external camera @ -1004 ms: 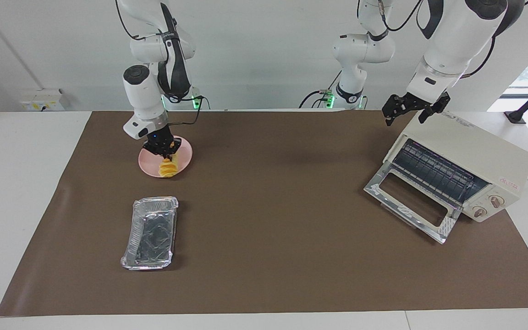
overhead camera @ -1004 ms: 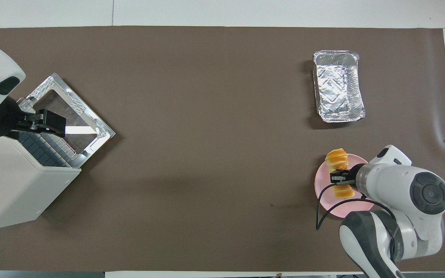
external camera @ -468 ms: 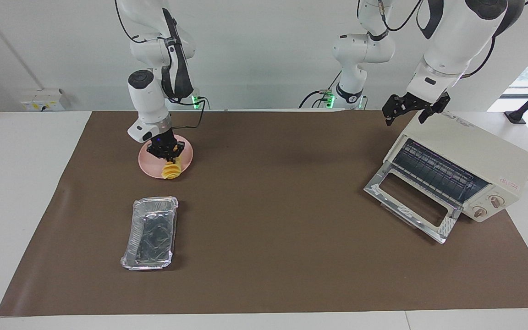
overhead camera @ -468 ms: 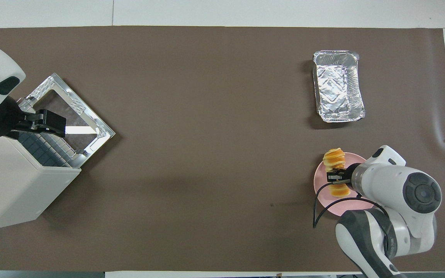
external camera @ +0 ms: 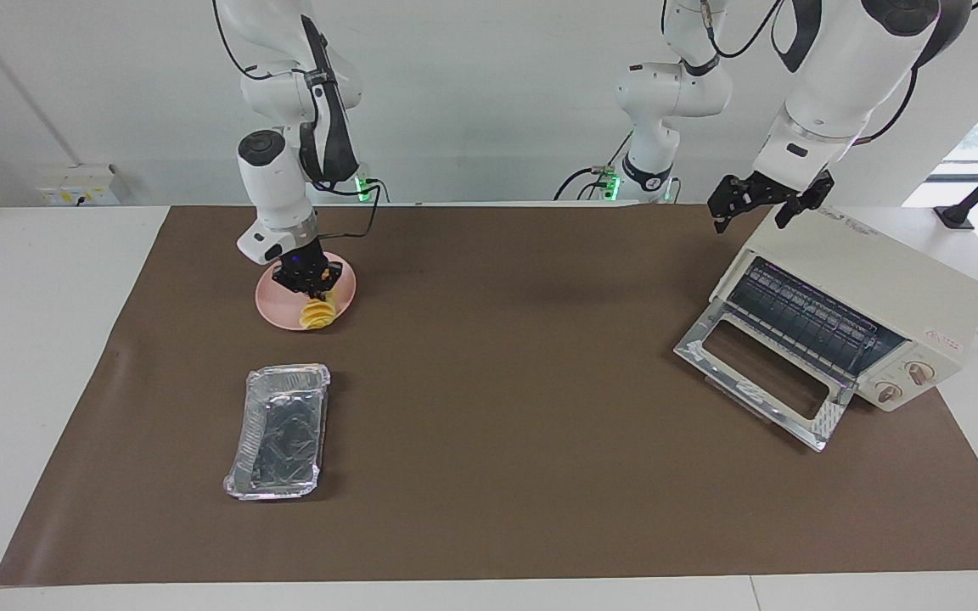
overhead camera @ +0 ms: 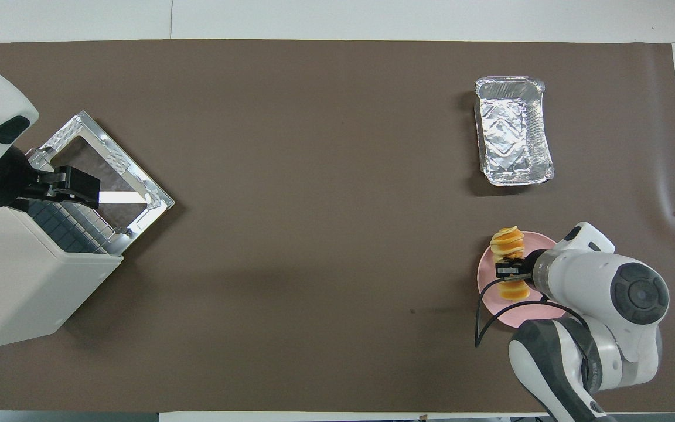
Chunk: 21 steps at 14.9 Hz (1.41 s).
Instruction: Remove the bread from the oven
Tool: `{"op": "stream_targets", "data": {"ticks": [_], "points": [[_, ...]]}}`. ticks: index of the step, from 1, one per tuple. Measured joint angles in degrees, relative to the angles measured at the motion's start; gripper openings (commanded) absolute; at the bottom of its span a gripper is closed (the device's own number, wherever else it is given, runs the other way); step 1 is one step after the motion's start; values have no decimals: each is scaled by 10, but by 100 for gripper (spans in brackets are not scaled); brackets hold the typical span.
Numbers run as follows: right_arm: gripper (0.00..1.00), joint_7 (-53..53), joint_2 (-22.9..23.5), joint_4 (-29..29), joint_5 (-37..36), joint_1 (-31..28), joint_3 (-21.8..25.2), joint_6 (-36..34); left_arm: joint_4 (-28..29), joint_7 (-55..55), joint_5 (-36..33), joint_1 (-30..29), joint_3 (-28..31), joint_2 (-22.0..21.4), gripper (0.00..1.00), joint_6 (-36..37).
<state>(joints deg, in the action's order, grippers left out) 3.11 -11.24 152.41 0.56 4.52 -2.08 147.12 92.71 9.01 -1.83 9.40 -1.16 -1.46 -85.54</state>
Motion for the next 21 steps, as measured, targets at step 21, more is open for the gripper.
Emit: {"op": "stream_targets", "data": {"ticks": [21], "points": [[100,-87,2,-407,13,-56,5,-449,0,0,0,0,0,0,100,0]]}}
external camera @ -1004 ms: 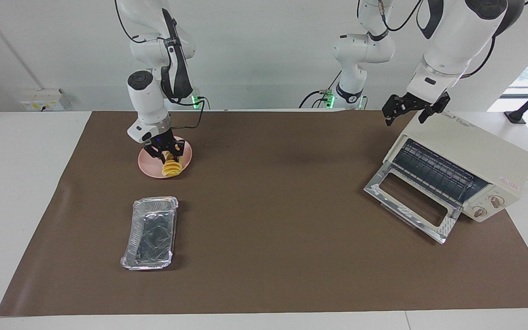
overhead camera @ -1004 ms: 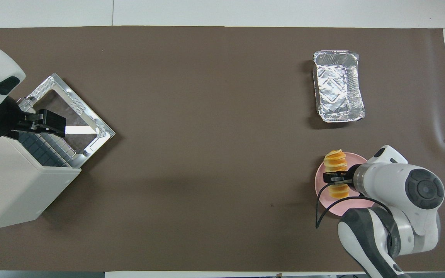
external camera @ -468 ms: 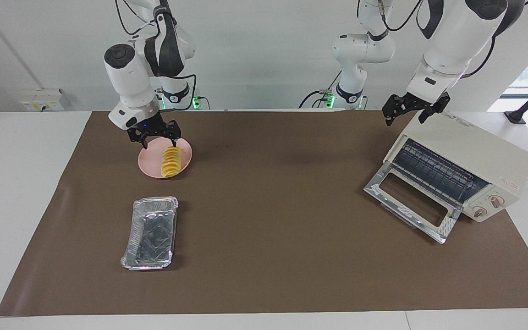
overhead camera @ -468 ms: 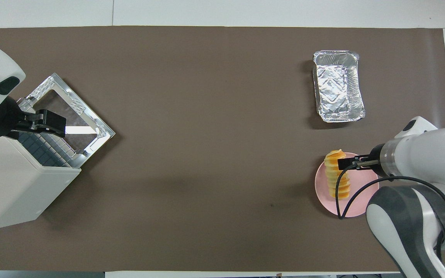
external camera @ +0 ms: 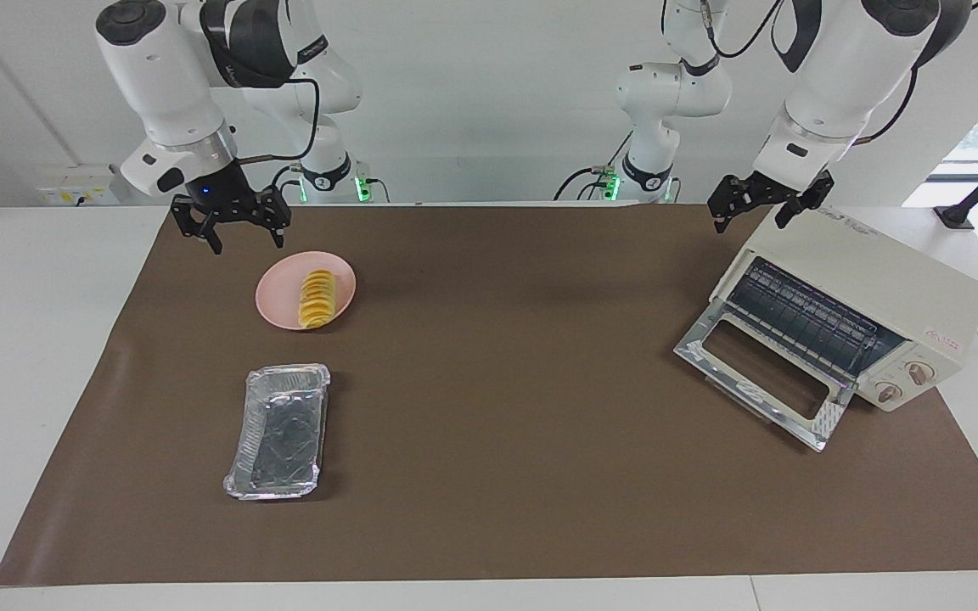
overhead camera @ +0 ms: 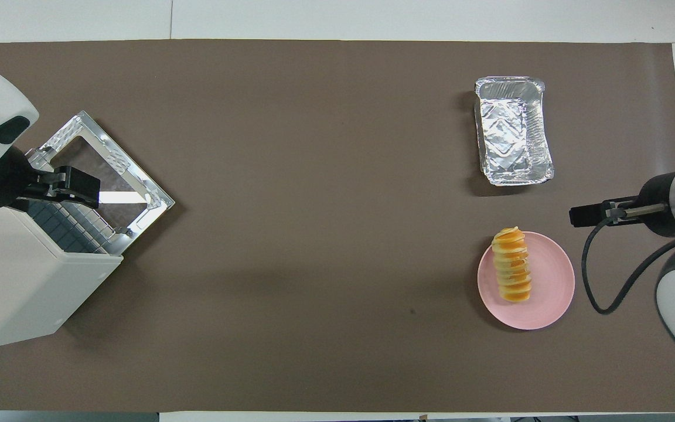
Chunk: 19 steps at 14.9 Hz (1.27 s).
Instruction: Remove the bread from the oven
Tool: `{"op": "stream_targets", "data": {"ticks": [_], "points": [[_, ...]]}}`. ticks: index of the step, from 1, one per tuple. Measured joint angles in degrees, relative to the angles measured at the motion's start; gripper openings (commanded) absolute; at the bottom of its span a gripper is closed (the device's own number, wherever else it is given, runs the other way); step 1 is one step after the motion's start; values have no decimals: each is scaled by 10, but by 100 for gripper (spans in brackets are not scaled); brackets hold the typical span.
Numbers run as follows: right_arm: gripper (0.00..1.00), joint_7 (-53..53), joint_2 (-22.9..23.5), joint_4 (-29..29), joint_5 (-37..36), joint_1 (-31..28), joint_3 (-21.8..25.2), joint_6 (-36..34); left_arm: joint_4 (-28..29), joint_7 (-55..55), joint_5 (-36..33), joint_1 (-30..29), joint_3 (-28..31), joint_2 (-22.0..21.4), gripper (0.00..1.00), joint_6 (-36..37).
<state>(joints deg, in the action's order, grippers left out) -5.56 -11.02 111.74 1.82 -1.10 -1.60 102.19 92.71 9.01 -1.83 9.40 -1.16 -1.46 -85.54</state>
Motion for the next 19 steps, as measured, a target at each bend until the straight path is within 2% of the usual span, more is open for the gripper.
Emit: {"op": "stream_targets", "data": {"ticks": [4,7,11,19], "points": [[100,-14,36,-120,1,-16,2,-138,0,0,0,0,0,0,100,0],[100,-37,64,-176,-5,-35,6,-166,0,0,0,0,0,0,100,0],[100,-42,78,-183,-14,-37,5,-145,0,0,0,0,0,0,100,0],[100,-42,79,-176,-14,-37,1,-139,0,0,0,0,0,0,100,0]]}}
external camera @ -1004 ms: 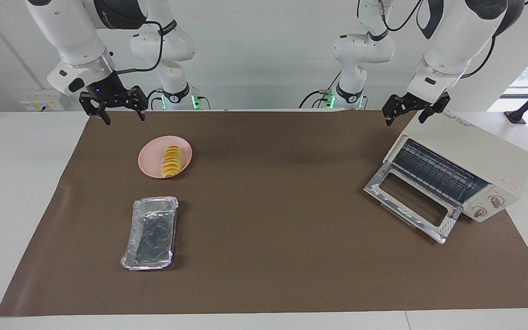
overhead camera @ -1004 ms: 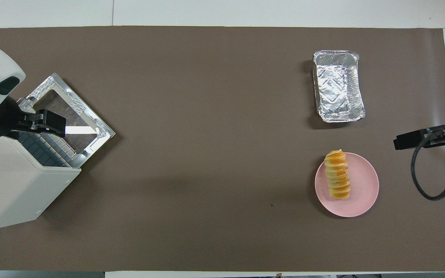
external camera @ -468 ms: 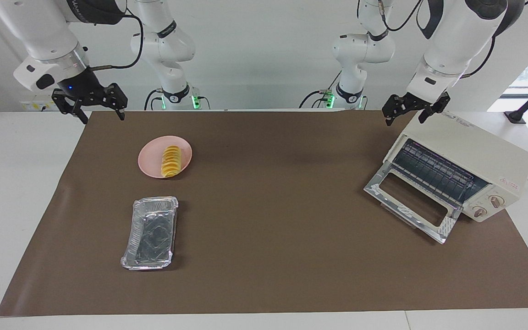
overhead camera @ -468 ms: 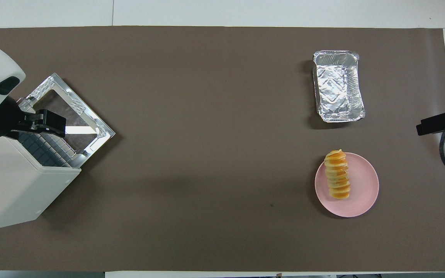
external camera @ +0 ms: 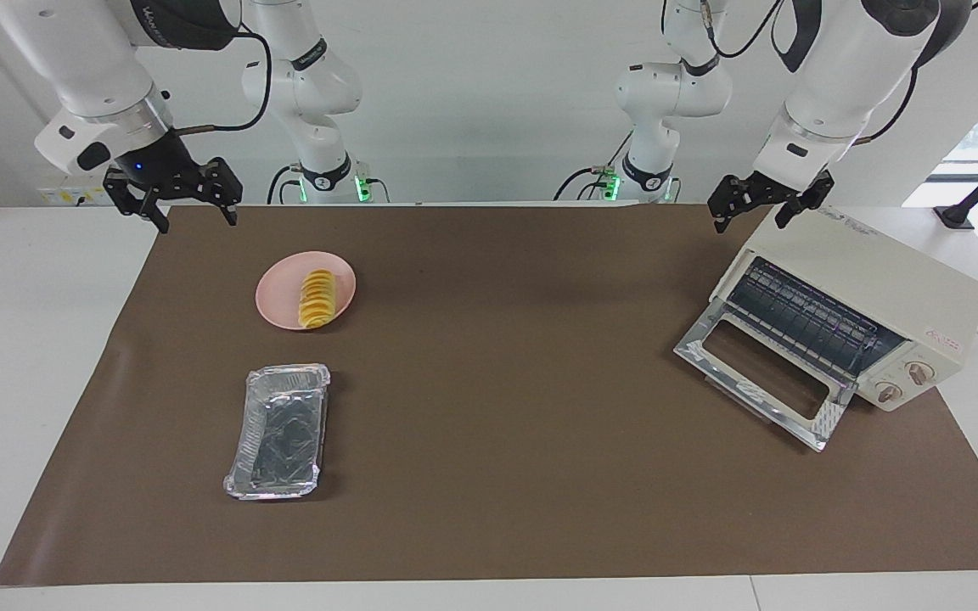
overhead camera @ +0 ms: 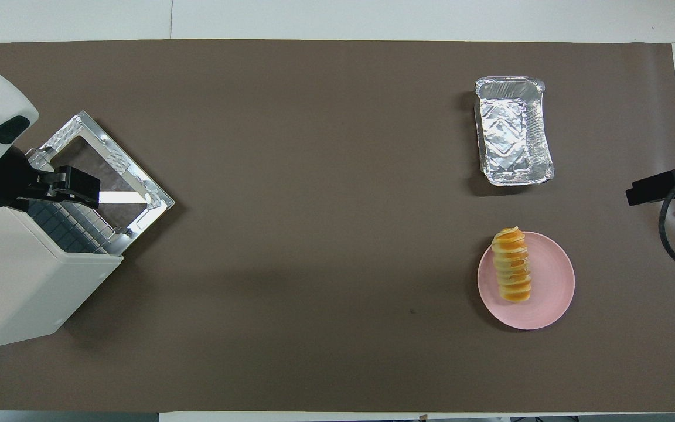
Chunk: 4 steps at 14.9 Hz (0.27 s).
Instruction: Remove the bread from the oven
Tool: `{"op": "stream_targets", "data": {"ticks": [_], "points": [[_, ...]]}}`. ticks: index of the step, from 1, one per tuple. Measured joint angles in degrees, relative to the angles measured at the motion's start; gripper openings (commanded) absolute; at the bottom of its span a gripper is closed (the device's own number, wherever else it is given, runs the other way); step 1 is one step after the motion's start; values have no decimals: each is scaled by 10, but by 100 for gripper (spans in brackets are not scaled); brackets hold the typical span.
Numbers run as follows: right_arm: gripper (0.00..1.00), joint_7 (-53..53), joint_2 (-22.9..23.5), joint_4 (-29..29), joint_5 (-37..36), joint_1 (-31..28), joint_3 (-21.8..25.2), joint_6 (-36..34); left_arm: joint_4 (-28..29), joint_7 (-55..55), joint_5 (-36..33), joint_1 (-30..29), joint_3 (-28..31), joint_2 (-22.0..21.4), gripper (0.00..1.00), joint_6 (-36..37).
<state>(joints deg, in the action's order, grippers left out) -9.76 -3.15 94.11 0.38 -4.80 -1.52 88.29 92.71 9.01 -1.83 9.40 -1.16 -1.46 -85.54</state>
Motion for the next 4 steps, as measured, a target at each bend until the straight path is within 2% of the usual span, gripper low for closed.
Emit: {"op": "stream_targets", "data": {"ticks": [4], "points": [[100,0,0,1,0,0,3,0,0,0,0,0,0,0,100,0]]}}
